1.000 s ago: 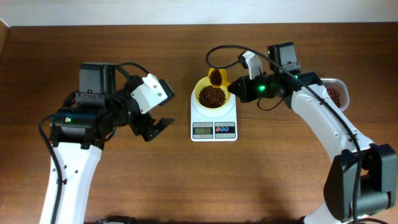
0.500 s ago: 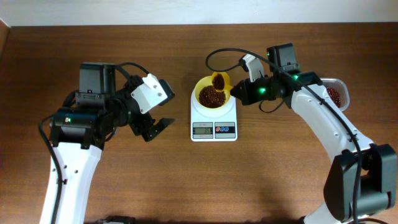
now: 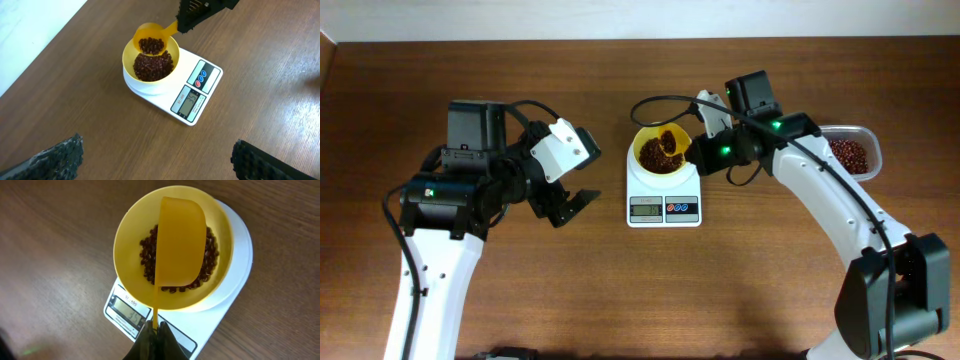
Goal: Scoop item into bowl and weigh 50g on scale
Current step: 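Tilt the scoop with the right gripper to pour beans into the bowl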
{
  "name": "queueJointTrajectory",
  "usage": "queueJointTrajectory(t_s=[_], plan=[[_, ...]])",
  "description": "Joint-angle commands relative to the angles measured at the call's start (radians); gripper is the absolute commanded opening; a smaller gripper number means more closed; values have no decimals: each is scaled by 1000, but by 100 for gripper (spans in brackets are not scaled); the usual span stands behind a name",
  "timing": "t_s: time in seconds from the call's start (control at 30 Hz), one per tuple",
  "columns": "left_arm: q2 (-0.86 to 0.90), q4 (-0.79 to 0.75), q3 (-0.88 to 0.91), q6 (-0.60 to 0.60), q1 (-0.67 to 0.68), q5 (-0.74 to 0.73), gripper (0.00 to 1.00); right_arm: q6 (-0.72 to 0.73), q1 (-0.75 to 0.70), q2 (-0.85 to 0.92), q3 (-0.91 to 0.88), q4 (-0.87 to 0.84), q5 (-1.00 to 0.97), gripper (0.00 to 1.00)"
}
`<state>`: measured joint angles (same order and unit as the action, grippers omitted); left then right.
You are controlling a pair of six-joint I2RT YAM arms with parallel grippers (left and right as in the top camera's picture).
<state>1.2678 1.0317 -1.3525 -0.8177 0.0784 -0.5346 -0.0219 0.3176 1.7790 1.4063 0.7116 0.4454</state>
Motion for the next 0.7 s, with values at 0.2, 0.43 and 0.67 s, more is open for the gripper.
queueJointTrajectory(t_s=[0.2, 0.43, 0.67], plan=[[-6, -1, -15, 10, 2, 0, 99, 4, 3, -11, 25, 6, -13, 4], [-6, -1, -15, 10, 2, 0, 99, 3, 6, -11, 28, 7, -39, 4], [-6, -1, -15, 10, 2, 0, 99, 0, 35, -11, 69, 49, -117, 4]])
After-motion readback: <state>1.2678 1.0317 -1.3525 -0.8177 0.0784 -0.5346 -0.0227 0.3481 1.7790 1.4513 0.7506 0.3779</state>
